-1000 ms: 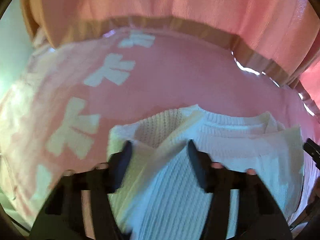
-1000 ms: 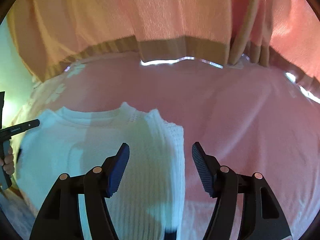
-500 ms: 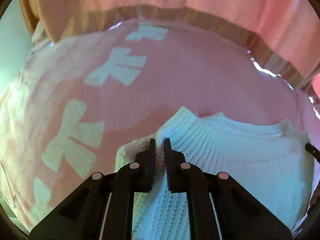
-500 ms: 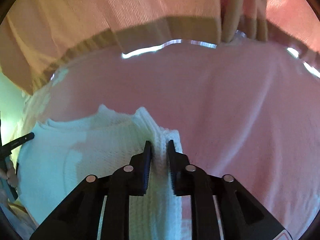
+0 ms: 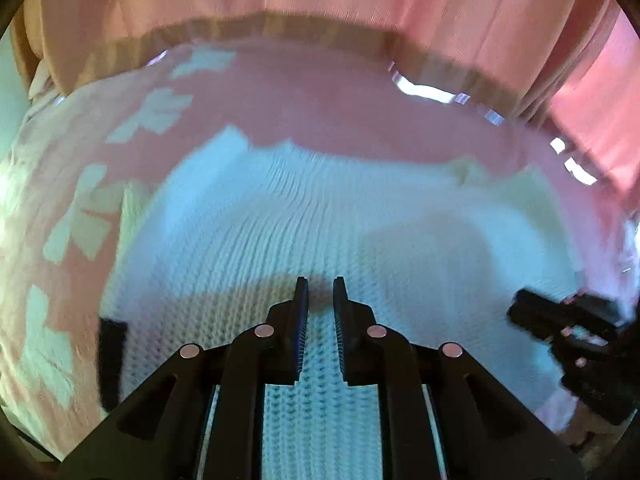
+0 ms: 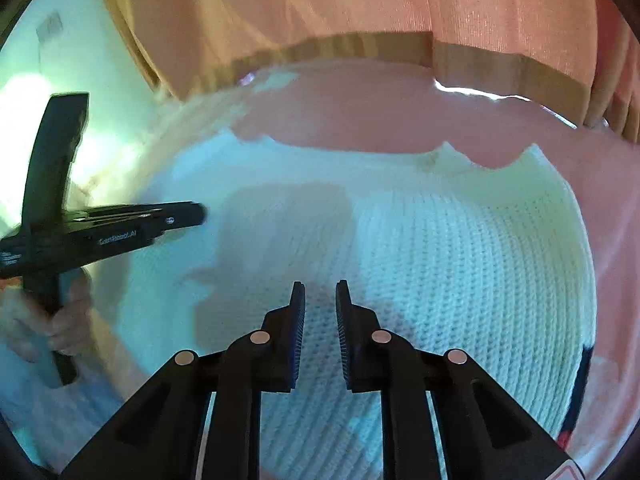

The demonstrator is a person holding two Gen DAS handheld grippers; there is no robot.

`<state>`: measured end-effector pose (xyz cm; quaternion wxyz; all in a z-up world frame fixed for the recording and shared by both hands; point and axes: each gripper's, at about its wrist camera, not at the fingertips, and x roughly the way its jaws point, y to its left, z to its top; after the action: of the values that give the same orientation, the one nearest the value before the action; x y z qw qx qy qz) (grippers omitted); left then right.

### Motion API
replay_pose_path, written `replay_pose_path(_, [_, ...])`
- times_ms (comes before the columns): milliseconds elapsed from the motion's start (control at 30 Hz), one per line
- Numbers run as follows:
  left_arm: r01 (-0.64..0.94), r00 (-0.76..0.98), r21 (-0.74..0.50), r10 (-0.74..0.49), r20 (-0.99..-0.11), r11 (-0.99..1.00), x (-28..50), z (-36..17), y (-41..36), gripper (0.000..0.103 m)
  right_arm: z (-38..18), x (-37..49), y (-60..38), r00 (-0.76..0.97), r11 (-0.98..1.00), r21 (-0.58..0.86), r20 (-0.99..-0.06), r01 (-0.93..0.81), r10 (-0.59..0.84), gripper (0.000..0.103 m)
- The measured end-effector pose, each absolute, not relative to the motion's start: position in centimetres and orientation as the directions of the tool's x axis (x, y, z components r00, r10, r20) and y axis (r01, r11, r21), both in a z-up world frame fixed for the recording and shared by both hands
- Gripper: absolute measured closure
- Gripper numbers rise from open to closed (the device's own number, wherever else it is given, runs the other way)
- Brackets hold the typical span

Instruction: Fold small clothes

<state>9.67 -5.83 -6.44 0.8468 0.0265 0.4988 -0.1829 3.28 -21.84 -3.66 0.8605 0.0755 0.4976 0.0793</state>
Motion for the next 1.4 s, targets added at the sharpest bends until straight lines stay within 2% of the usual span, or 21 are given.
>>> replay_pose_path(67, [0.324,0.442,-0.156,-0.295,-0.847,0.933,10.1,-6.6,-4.8,0.090,-4.3,3.7,-25.1,0.491,0.991,0.133,-0.865,0.032,0.100,0.094])
replay_pose_path(133, [0.289,0.468,-0.137,-0.265,-0.843,0.948,10.7,-6.4,-3.2,0.090,-4.1,3.5,-29.5,0.492,0.977,0.154,-0.869,0.150,0.061,0.103])
replay_pose_path(167, [0.254,0.480,-0.137,-0.247,-0.842,0.958,11.3,-6.5,-1.8,0.091,-3.8,3.1,-32.6,0.498,0.955,0.180,-0.866,0.234,0.042,0.103])
replay_pose_path(233, [0.224,0.461,-0.206,-0.290,-0.839,0.953,11.6,-6.7,-0.1,0.092,-3.0,1.8,-35.2,0.517,0.924,0.197,-0.856,0.328,-0.002,0.103])
replay_pose_path(267, [0.218,0.460,-0.225,-0.303,-0.835,0.950,11.6,-6.6,0.3,0.091,-2.3,1.1,-35.3,0.530,0.919,0.204,-0.848,0.338,-0.006,0.098])
replay_pose_path(367, [0.230,0.482,-0.191,-0.282,-0.829,0.954,10.6,-5.6,0.1,0.091,-0.7,-0.1,-32.6,0.566,0.934,0.257,-0.821,0.250,0.074,0.098])
replay_pose_path(433, [0.253,0.498,-0.178,-0.286,-0.819,0.951,9.8,-5.2,-0.6,0.090,-1.1,-0.5,-29.8,0.533,0.971,0.166,-0.845,0.172,0.051,0.101])
replay_pose_path(500, [0.256,0.505,-0.122,-0.240,-0.829,0.959,9.5,-5.7,-0.7,0.089,-3.4,-0.4,-29.9,0.445,0.976,0.075,-0.895,0.203,-0.024,0.103])
replay_pose_path(600, [0.230,0.496,-0.148,-0.247,-0.832,0.962,8.8,-5.9,0.8,0.089,-2.3,-1.8,-31.8,0.484,0.946,0.176,-0.875,0.274,0.023,0.102])
replay_pose_path(667, [0.220,0.521,-0.173,-0.266,-0.811,0.960,7.5,-4.9,2.0,0.085,-0.5,-3.5,-32.5,0.534,0.945,0.165,-0.845,0.283,-0.013,0.090])
replay_pose_path(700, [0.208,0.531,-0.182,-0.267,-0.804,0.961,6.8,-4.8,2.8,0.069,0.1,-4.9,-32.8,0.546,0.938,0.183,-0.838,0.296,-0.009,0.085])
replay_pose_path(733, [0.194,0.537,-0.197,-0.272,-0.798,0.961,6.4,-4.7,3.4,0.060,0.0,-5.8,-33.1,0.548,0.929,0.203,-0.837,0.308,0.002,0.067])
replay_pose_path(767, [0.168,0.546,-0.227,-0.282,-0.789,0.959,5.6,-4.7,4.3,0.048,-0.4,-7.1,-33.4,0.538,0.914,0.225,-0.843,0.337,0.009,0.054])
replay_pose_path(900, [0.072,0.540,-0.315,-0.302,-0.785,0.947,3.4,-5.7,7.0,0.034,-2.9,-9.0,-33.6,0.478,0.867,0.307,-0.873,0.393,0.093,0.049])
replay_pose_path(1000, [-0.033,0.488,-0.398,-0.333,-0.807,0.917,2.4,-7.9,9.0,0.031,-5.4,-10.4,-33.3,0.438,0.819,0.380,-0.881,0.430,0.178,0.046])
replay_pose_path(1100, [-0.090,0.422,-0.459,-0.384,-0.821,0.884,2.6,-9.9,9.5,0.033,-5.7,-10.2,-32.2,0.464,0.813,0.407,-0.864,0.416,0.196,0.041])
replay_pose_path(1133, [-0.067,0.440,-0.443,-0.372,-0.817,0.894,2.6,-9.6,9.2,0.039,-5.7,-10.1,-32.1,0.473,0.811,0.415,-0.858,0.412,0.199,0.047])
replay_pose_path(1167, [-0.023,0.419,-0.449,-0.399,-0.815,0.893,2.8,-9.6,8.6,0.059,-5.8,-10.0,-32.0,0.480,0.807,0.428,-0.852,0.407,0.209,0.082])
replay_pose_path(1200, [-0.012,0.406,-0.448,-0.405,-0.819,0.894,2.9,-9.6,8.3,0.076,-5.9,-9.7,-31.8,0.482,0.802,0.448,-0.844,0.394,0.235,0.089])
replay_pose_path(1267, [-0.007,0.408,-0.461,-0.419,-0.811,0.887,2.6,-9.3,8.3,0.083,-4.5,-9.7,-31.6,0.519,0.803,0.460,-0.824,0.379,0.227,0.091])
replay_pose_path(1400, [0.029,0.452,-0.436,-0.401,-0.797,0.899,1.0,-6.8,9.9,0.085,0.5,-11.8,-31.8,0.600,0.845,0.412,-0.788,0.341,0.142,0.091])
